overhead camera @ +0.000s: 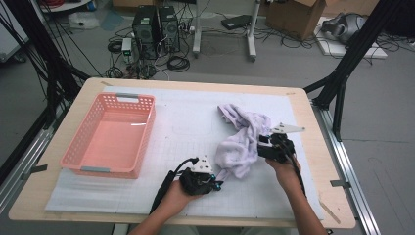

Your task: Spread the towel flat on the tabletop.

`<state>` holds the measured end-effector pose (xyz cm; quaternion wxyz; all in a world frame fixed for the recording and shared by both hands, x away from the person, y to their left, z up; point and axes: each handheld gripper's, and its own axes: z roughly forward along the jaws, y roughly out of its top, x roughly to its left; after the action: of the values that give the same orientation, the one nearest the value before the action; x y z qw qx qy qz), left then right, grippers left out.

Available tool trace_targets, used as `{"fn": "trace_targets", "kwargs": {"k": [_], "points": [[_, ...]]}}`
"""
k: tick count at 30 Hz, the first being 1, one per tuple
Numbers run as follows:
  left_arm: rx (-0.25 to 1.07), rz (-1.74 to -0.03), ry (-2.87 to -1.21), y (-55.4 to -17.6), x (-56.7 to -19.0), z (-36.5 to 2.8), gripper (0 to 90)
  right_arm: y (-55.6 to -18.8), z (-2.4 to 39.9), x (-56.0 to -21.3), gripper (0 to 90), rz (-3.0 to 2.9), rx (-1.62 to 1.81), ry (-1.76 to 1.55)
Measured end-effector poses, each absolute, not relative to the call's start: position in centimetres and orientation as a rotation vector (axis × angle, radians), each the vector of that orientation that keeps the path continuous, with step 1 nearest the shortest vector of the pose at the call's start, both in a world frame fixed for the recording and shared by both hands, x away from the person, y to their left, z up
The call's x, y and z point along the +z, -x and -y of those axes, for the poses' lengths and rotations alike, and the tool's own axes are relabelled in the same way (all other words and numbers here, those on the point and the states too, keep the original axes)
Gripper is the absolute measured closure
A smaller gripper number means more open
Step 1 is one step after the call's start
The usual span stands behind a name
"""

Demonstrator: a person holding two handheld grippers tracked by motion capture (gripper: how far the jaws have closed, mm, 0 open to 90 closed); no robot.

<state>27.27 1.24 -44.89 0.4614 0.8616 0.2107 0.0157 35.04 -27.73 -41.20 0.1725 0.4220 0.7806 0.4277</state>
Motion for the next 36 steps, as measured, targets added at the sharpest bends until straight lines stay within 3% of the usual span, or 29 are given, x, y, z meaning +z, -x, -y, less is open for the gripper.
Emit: {"fn": "trace_targets", "kwargs": {"k": [4, 5, 8, 11, 14, 18, 23, 26, 27, 30, 31, 36], "points": [[0.044, -0.532, -2.105, -27.0, -44.9, -1.8, 82.1, -37.3, 24.0, -41.0, 53.6, -2.272, 1.139, -1.131], [0.043, -0.546, -2.090, -27.1, -44.9, -2.1, 76.8, -37.9, 23.2, -41.1, 53.5, -2.291, 1.116, -1.125], [0.066, -0.586, -2.030, -27.3, -44.2, -3.4, 48.7, -38.4, 22.4, -41.2, 54.1, -2.298, 1.131, -1.120], [0.141, -0.619, -1.932, -27.7, -43.0, -5.4, 37.2, -37.4, 23.7, -40.2, 54.6, -2.244, 1.201, -1.119], [0.225, -0.687, -1.829, -28.6, -42.0, -7.7, 36.6, -36.0, 25.4, -39.4, 57.9, -2.201, 1.227, -1.109], [0.271, -0.769, -1.808, -29.9, -42.2, -8.8, 38.6, -34.3, 27.0, -39.5, 63.6, -2.208, 1.285, -1.118], [0.318, -0.776, -1.796, -30.6, -42.8, -8.6, 40.9, -33.4, 25.1, -40.3, 52.0, -2.281, 1.371, -1.057], [0.316, -0.787, -1.787, -30.8, -42.9, -8.6, 40.2, -33.8, 23.2, -40.9, 51.0, -2.333, 1.337, -1.038], [0.320, -0.785, -1.788, -30.8, -42.9, -8.7, 40.2, -34.0, 22.6, -41.3, 52.6, -2.348, 1.316, -1.041], [0.319, -0.788, -1.774, -30.7, -42.8, -8.8, 40.2, -34.4, 22.0, -42.1, 79.3, -2.407, 1.272, -1.061], [0.320, -0.789, -1.773, -30.7, -42.8, -8.8, 40.2, -34.2, 22.2, -41.9, 82.8, -2.416, 1.269, -1.054], [0.319, -0.791, -1.777, -30.7, -43.1, -8.7, 40.8, -32.2, 25.0, -40.0, 84.4, -2.311, 1.326, -0.997]]}}
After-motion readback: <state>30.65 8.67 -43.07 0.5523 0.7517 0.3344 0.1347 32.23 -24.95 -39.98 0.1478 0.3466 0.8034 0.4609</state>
